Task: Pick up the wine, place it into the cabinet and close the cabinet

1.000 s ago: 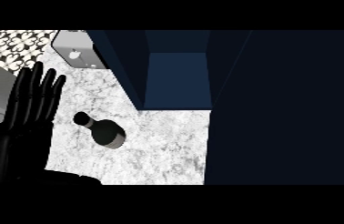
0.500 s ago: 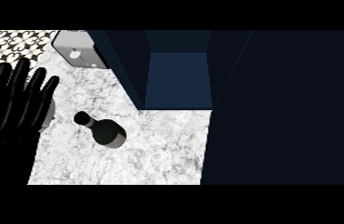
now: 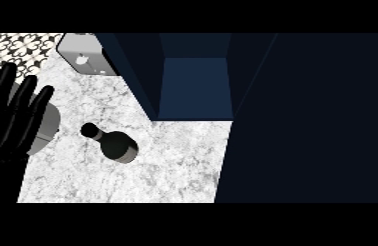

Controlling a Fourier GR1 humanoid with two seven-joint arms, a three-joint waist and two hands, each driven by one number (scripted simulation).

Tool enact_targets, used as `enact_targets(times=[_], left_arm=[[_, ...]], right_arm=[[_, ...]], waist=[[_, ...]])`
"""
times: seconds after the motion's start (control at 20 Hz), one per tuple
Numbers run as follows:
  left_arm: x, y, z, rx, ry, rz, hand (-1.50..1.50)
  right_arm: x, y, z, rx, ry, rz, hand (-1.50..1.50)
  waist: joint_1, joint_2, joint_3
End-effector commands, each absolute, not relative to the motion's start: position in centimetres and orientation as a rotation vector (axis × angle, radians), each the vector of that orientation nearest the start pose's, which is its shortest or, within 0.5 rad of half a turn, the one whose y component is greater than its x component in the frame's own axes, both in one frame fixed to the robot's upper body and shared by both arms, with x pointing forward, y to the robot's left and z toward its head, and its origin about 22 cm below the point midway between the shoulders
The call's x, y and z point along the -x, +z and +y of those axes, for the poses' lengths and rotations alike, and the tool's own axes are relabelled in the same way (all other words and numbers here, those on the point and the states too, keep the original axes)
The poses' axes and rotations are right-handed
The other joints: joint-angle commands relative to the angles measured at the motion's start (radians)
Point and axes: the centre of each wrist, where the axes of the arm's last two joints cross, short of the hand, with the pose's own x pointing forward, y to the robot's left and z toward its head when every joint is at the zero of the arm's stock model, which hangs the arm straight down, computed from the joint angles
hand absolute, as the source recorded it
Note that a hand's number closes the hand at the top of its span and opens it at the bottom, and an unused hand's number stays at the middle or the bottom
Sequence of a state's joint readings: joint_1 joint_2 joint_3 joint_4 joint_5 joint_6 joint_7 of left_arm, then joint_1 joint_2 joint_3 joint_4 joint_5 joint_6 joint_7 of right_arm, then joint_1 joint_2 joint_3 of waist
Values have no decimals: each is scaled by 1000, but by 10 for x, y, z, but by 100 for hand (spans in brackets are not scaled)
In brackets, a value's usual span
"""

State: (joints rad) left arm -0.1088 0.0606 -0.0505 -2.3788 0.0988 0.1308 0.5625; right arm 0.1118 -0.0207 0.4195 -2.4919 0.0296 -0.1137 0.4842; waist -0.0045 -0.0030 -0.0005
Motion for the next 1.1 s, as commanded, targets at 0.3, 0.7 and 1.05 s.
enact_targets(times=[0.3,0.7,1.05], left_arm=[[-170,203,228,80,29,-1847,-150],[-192,174,233,80,55,-1820,-150],[-210,142,234,59,63,-1807,-150]], right_arm=[[-103,202,-172,-238,87,-1935,-150],[-102,217,-180,-219,80,-1948,-150],[-93,212,-173,-228,115,-1943,-150]], waist=[[0,-1,-1],[-2,0,-2],[-13,-2,-2]])
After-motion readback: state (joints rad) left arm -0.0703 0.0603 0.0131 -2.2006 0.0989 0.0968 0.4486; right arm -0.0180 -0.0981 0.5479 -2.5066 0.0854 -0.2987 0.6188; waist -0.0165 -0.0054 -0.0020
